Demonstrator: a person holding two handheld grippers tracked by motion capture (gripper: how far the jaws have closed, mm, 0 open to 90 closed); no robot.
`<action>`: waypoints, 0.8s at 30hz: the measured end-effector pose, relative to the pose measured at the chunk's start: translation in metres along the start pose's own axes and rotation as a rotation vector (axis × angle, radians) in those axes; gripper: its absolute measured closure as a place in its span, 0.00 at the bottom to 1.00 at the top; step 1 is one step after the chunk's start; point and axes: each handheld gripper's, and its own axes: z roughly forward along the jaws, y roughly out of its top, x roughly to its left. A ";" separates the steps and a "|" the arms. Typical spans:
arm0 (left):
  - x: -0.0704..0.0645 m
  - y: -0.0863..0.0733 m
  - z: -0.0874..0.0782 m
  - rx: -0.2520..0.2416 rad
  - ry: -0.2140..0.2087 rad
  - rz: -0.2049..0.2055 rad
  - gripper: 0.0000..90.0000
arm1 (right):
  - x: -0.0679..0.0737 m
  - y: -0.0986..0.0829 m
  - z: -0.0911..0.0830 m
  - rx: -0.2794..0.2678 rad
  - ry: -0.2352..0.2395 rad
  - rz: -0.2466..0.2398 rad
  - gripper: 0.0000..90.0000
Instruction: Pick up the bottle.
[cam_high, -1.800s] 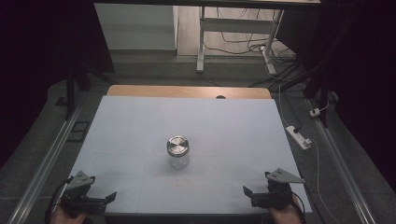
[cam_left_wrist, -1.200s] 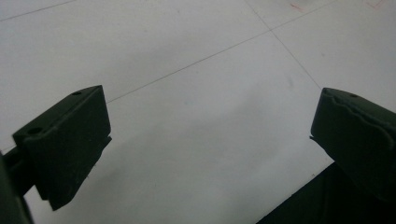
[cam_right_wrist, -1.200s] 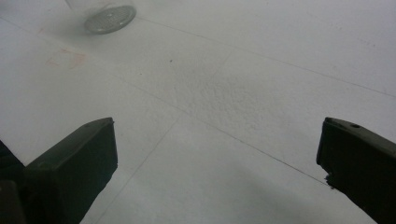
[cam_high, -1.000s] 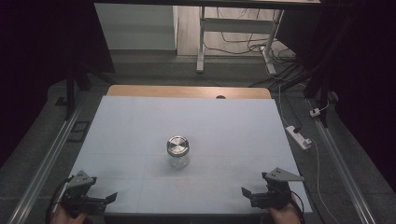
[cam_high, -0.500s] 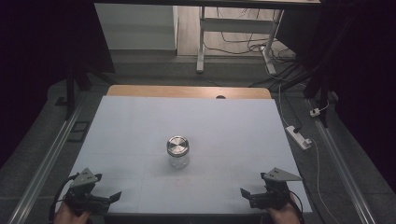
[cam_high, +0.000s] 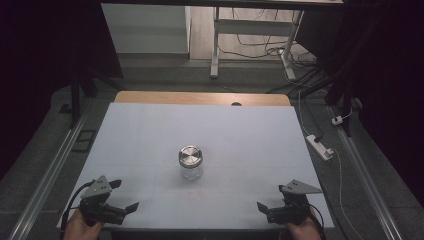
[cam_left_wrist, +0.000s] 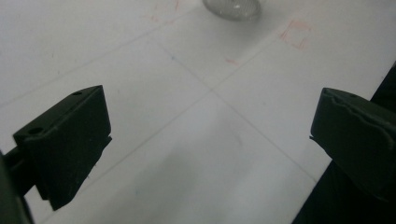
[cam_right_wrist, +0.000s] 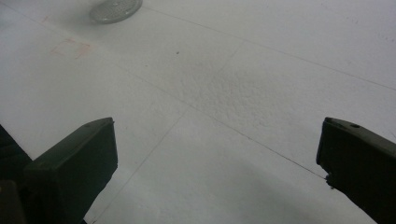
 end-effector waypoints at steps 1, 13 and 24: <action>0.000 0.001 0.001 -0.009 -0.003 0.004 0.00 | 0.000 0.000 0.000 0.001 0.001 0.000 0.00; 0.000 0.013 0.020 -0.003 -0.018 0.002 0.00 | 0.000 0.000 0.001 0.004 0.008 -0.003 0.00; -0.001 0.023 0.035 0.014 -0.053 0.010 0.00 | -0.001 0.001 0.001 0.005 0.010 -0.004 0.00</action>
